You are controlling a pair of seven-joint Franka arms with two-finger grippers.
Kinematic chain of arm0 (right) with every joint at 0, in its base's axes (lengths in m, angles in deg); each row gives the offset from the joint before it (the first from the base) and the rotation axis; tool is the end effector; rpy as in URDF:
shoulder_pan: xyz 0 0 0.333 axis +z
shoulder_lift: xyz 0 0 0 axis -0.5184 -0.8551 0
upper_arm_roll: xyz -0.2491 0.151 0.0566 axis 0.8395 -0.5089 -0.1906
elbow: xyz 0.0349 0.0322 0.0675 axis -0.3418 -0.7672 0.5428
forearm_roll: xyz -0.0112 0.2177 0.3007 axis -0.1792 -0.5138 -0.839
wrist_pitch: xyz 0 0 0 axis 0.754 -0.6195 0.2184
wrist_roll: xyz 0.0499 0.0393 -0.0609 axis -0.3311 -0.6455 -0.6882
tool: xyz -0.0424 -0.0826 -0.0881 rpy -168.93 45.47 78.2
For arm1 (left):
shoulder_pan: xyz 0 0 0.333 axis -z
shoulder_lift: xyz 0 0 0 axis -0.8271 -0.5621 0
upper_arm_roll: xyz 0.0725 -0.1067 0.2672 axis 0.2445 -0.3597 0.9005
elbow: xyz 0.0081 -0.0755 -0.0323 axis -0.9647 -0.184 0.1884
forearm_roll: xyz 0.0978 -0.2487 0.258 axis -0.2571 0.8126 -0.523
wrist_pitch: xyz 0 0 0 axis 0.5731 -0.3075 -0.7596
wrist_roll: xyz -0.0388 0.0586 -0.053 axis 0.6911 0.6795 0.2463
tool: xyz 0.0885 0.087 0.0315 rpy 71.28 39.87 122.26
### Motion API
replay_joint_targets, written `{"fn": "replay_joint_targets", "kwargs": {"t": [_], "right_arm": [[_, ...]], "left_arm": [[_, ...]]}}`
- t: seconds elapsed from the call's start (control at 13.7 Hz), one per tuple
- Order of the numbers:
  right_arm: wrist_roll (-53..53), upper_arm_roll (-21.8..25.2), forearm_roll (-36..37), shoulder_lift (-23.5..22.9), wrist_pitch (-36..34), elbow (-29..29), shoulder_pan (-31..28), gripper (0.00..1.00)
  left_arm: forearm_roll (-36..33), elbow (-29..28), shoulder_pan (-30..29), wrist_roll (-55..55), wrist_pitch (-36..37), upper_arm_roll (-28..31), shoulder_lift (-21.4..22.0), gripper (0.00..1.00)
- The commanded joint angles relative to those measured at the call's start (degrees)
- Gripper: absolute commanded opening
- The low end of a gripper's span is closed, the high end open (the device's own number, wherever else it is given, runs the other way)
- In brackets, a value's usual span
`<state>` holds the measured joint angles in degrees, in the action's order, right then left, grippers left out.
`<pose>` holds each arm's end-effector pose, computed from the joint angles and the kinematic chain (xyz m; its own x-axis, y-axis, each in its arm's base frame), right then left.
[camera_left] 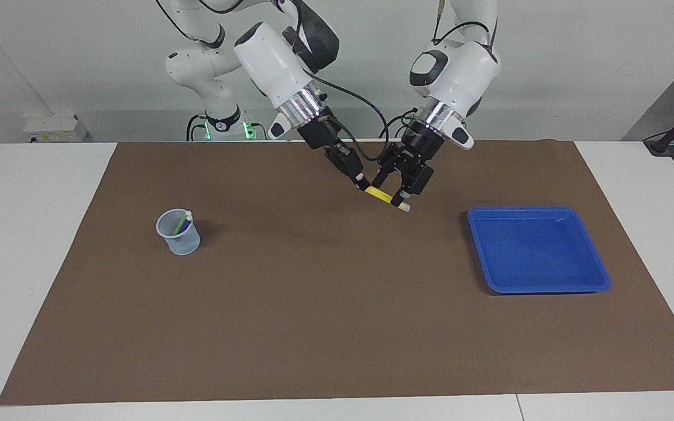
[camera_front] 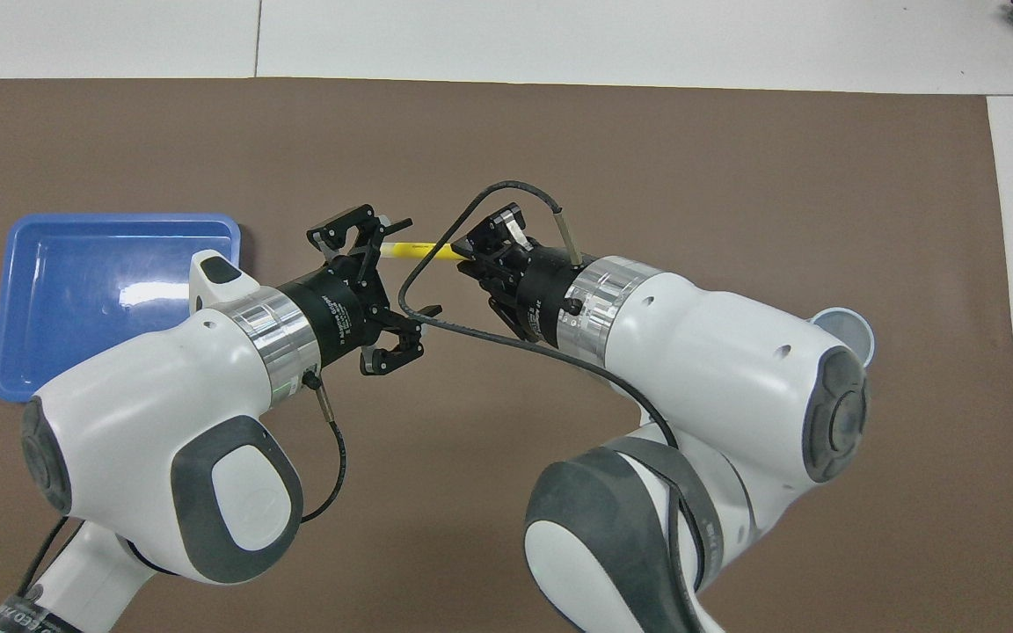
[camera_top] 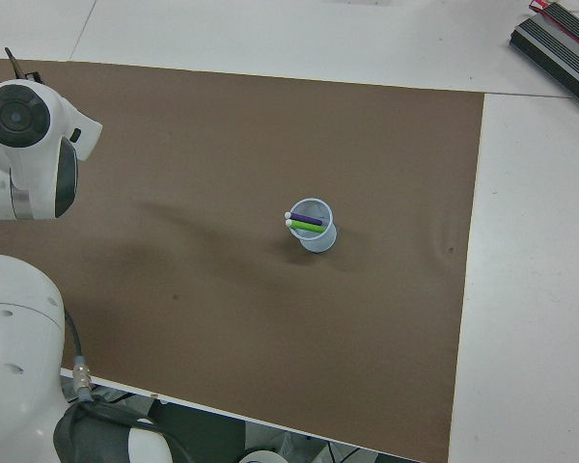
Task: Right arm passes pens to left for tray arrangement
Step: 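Close the left gripper on the yellow pen held by the right gripper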
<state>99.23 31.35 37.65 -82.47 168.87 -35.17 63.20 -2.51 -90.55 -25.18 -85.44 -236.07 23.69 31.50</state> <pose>0.5165 0.3346 0.5182 0.5579 -0.7737 -0.3002 -0.7047 -0.2506 -0.6638 0.4816 -0.2736 0.4825 0.0835 0.7693 -0.6334 0.8805 0.2406 0.4084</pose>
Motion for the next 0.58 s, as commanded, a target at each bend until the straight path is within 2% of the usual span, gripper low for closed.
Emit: {"fn": "replay_joint_targets", "kwargs": {"t": [0.0,0.29,0.51], "right_arm": [[-0.1,-0.2,-1.5,1.3,1.3,-1.6,-0.3,0.00],[-0.2,-0.2,-1.6,1.3,1.3,-1.6,-0.4,0.00],[-0.2,-0.2,-1.5,1.3,1.3,-1.6,-0.4,0.00]], "left_arm": [[1.0,0.0,1.4,-0.4,-2.2,0.6,-0.4,0.92],[0.9,0.5,1.6,0.0,-1.9,0.6,-0.8,0.83],[0.9,0.6,2.3,0.0,-1.9,0.6,-0.8,0.69]]}}
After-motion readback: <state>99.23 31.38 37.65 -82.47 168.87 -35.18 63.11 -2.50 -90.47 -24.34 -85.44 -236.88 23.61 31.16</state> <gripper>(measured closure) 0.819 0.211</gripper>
